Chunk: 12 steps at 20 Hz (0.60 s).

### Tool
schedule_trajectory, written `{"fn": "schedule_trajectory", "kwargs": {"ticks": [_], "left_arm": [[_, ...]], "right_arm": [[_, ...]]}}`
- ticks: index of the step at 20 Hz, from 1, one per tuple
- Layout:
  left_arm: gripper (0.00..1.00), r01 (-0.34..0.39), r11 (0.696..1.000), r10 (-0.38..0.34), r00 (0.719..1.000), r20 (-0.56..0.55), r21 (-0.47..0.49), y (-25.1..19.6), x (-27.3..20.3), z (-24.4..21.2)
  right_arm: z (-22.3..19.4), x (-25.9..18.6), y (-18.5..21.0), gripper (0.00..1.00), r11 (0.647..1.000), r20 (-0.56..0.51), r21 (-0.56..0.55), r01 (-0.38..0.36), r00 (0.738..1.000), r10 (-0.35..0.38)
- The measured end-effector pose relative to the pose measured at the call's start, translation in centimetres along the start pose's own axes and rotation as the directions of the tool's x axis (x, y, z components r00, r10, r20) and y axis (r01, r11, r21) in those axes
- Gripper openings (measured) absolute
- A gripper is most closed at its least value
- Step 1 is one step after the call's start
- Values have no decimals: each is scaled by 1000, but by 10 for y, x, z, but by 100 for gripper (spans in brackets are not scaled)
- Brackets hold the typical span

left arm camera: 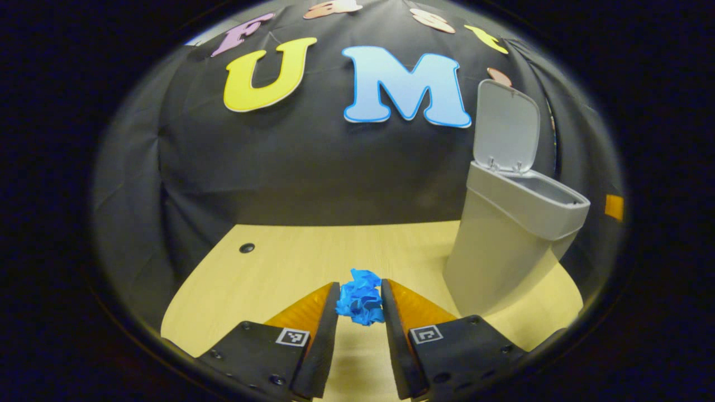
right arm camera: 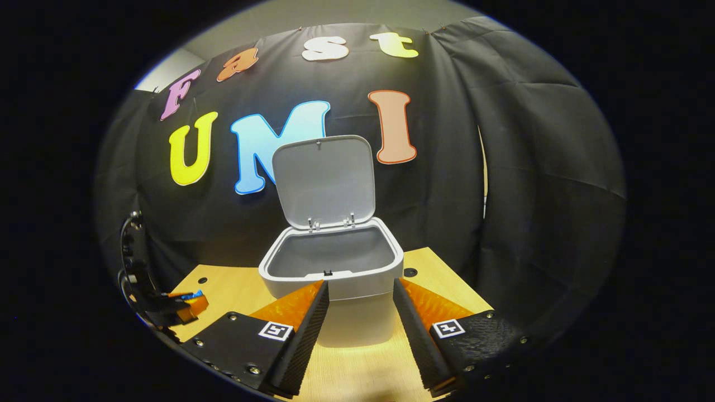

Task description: Press the lid of the desktop garbage bin to open it, pick up the crumpled paper on the desktop and throw it into the bin, then pick up the pop can on the desktop and drop it into the bin, and finally close the garbage bin lid.

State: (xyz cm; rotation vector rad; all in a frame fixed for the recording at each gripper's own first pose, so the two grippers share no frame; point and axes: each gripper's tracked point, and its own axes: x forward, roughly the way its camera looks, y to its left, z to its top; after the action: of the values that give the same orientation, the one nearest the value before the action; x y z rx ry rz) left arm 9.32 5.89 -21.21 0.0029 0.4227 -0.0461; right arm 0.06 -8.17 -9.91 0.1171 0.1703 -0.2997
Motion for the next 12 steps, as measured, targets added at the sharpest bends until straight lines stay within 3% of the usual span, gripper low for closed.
{"fn": "schedule_trajectory", "kwargs": {"ticks": [3,4,6,12], "left_arm": [[54,35,999,-36,997,66,4,-20,3,41],[48,48,999,-48,995,86,6,-26,5,54],[54,77,997,-78,990,118,11,-43,8,75],[48,182,982,-187,965,183,47,-116,20,122]], "right_arm": [[0,-2,-5,76,1000,4,7,10,1000,-10],[1,-3,-6,76,1000,5,10,14,1000,-14],[1,-5,-11,76,1000,6,13,22,1000,-22],[4,-13,-31,76,997,19,33,68,997,-68]]}}
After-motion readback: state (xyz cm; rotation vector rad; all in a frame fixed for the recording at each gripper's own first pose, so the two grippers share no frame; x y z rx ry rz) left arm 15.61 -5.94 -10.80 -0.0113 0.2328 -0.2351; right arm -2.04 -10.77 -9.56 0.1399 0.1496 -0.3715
